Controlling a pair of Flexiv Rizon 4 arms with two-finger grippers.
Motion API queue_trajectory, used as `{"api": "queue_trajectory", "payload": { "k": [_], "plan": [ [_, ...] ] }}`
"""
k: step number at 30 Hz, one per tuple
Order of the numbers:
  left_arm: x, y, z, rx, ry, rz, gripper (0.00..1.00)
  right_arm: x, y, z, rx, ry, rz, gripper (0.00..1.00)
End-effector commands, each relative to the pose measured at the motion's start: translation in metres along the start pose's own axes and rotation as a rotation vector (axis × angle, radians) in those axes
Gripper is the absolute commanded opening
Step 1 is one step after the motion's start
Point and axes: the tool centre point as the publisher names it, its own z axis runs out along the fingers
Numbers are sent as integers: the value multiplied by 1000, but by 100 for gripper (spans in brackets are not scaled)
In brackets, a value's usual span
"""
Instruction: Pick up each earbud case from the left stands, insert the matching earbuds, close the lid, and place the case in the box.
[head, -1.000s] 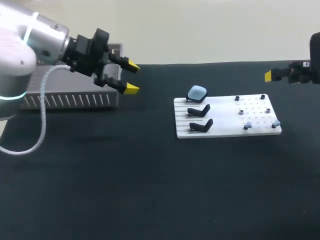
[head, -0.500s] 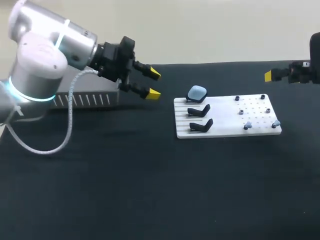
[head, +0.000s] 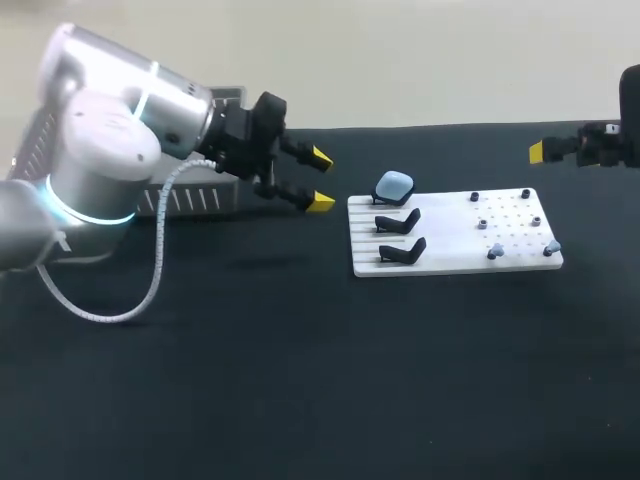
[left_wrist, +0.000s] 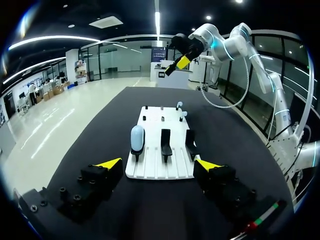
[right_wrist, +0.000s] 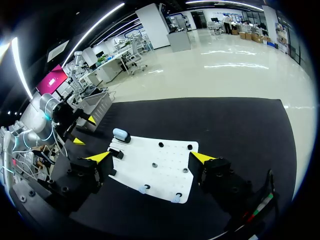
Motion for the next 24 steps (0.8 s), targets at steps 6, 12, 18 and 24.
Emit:
{"api": "queue_trajectory", "payload": {
  "k": [6, 12, 18, 24],
  "plan": [
    [0, 25, 19, 41, 5, 18, 49, 0, 0, -1, 2, 0, -1, 100],
    [0, 30, 30, 70, 3, 28, 51, 0, 0, -1, 2, 0, -1, 100],
    [3, 33, 39, 88, -3, 20, 58, 0, 0, -1, 2, 0, -1, 100],
    [5, 37, 48, 97, -3, 18, 64, 0, 0, -1, 2, 0, -1, 100]
  ]
}}
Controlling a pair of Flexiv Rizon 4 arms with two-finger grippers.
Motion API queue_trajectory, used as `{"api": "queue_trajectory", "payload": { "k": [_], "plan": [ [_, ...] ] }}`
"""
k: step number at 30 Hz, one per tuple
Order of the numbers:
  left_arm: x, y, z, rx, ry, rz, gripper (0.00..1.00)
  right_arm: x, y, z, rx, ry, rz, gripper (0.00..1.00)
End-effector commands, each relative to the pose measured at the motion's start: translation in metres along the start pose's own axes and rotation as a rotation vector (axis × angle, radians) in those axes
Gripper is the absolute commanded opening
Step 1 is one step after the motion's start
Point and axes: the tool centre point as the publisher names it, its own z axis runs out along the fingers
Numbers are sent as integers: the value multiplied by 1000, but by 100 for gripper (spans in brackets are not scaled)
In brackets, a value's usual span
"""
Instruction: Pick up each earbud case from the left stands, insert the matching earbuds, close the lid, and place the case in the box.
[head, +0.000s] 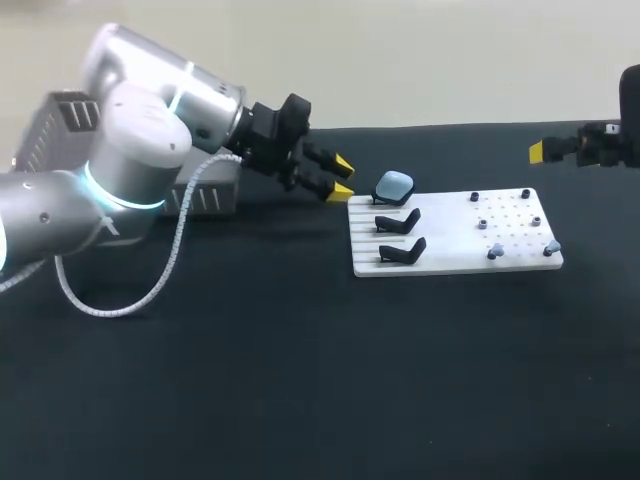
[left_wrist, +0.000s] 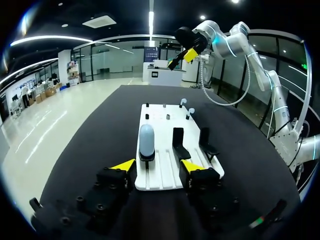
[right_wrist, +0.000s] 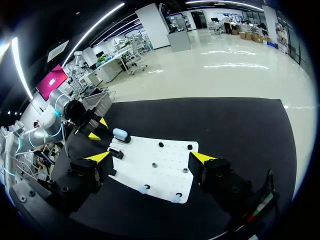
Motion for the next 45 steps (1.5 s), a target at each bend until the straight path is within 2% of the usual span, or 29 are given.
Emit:
{"api": "queue_trajectory", "payload": {
  "k": [1, 6, 20, 25, 33, 35, 45],
  "plan": [
    [1, 11, 9, 27, -1, 0, 64, 0, 0, -1, 2, 0, -1, 100],
    [0, 16, 18, 47, -5, 3, 67, 0, 0, -1, 2, 0, -1, 100],
    [-5, 19, 34, 93, -22, 8, 67, 0, 0, -1, 2, 0, -1, 100],
    [-3, 17, 38, 94, -40, -5, 59, 0, 0, -1, 2, 0, -1, 100],
    [-7, 12, 47, 102, -56, -5, 55, 0, 0, -1, 2, 0, -1, 100],
    [-8, 10, 48, 102, -57, -4, 50, 0, 0, -1, 2, 0, -1, 100],
    [-9, 9, 50, 95, -51, 0, 49, 0, 0, -1, 2, 0, -1, 100]
  ]
}}
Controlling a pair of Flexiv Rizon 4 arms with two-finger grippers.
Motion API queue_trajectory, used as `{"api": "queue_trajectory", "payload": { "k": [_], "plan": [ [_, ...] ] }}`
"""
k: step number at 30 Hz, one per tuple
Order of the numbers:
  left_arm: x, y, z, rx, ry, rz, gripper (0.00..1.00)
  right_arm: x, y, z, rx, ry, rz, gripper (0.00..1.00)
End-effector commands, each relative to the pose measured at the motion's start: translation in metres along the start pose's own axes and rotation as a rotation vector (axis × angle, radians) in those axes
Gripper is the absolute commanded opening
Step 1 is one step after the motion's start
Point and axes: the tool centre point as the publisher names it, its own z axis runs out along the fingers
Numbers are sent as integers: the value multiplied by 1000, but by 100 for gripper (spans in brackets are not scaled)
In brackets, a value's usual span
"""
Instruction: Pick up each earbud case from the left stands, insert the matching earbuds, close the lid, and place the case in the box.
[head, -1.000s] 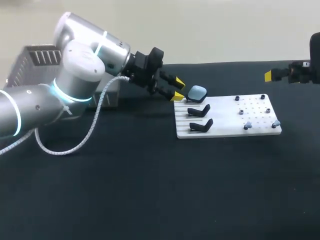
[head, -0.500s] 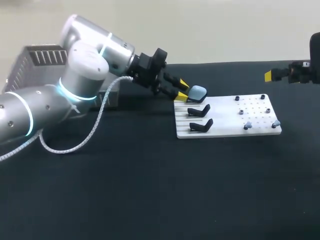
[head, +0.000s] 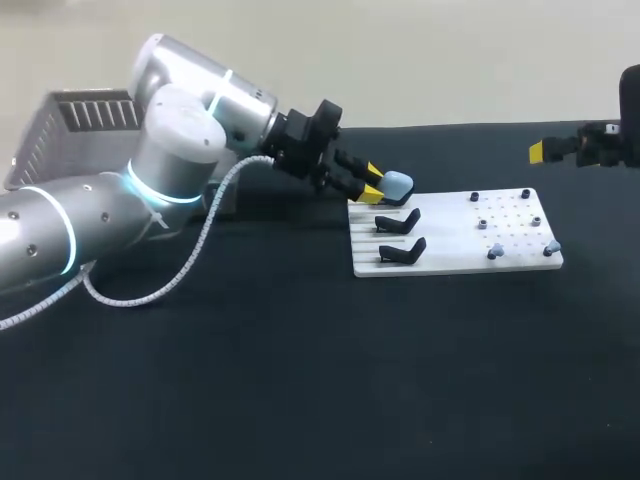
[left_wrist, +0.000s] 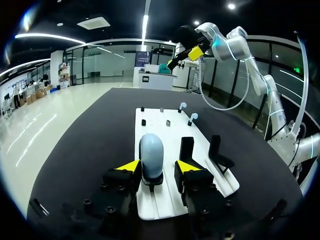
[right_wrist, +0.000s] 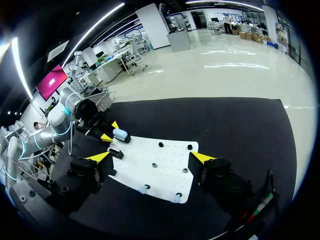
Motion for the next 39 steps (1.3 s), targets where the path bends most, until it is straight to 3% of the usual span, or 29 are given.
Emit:
{"api": "queue_trajectory", "payload": {
  "k": [1, 39],
  "plan": [
    [-1, -2, 1, -6, 2, 3, 49, 0, 0, -1, 2, 0, -1, 100],
    [-2, 6, 14, -12, 12, -6, 50, 0, 0, -1, 2, 0, -1, 100]
  ]
}}
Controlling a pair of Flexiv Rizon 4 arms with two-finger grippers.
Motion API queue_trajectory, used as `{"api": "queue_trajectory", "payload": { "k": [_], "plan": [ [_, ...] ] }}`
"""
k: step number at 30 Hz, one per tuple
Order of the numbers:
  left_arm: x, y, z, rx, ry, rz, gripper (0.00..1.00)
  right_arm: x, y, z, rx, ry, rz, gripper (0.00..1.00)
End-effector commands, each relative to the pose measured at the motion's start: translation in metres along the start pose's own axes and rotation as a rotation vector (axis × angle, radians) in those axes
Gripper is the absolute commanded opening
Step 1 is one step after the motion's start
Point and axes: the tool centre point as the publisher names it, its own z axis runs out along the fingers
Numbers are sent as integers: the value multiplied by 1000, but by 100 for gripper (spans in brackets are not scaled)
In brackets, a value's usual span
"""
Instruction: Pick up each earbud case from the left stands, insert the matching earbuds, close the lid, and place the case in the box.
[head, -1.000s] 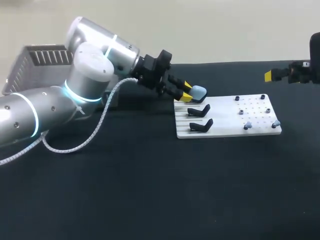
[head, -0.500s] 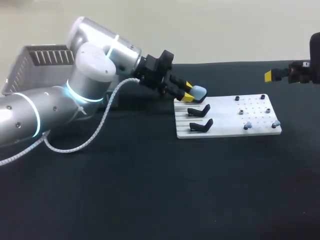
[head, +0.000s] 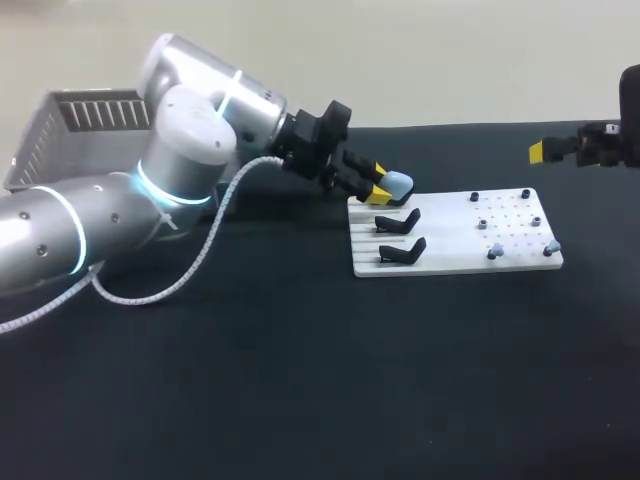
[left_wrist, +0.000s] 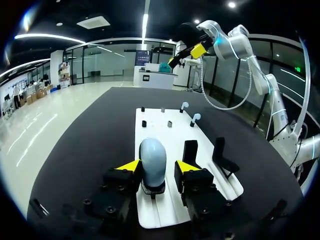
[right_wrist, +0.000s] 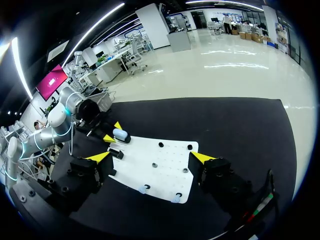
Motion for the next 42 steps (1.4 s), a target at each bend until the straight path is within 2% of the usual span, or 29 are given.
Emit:
{"api": "queue_trajectory", "payload": {
  "k": [1, 15, 39, 41, 42],
  "plan": [
    [2, 3, 3, -6, 1, -6, 51, 0, 0, -1, 2, 0, -1, 100],
    [3, 2, 2, -36, -4, -16, 47, 0, 0, -1, 2, 0, -1, 100],
    [1, 1, 8, -32, 18, -4, 45, 0, 0, -1, 2, 0, -1, 100],
    [1, 1, 8, -32, 21, -3, 40, 0, 0, -1, 2, 0, -1, 100],
    [1, 1, 8, -33, 23, -3, 34, 0, 0, -1, 2, 0, -1, 100]
  ]
}}
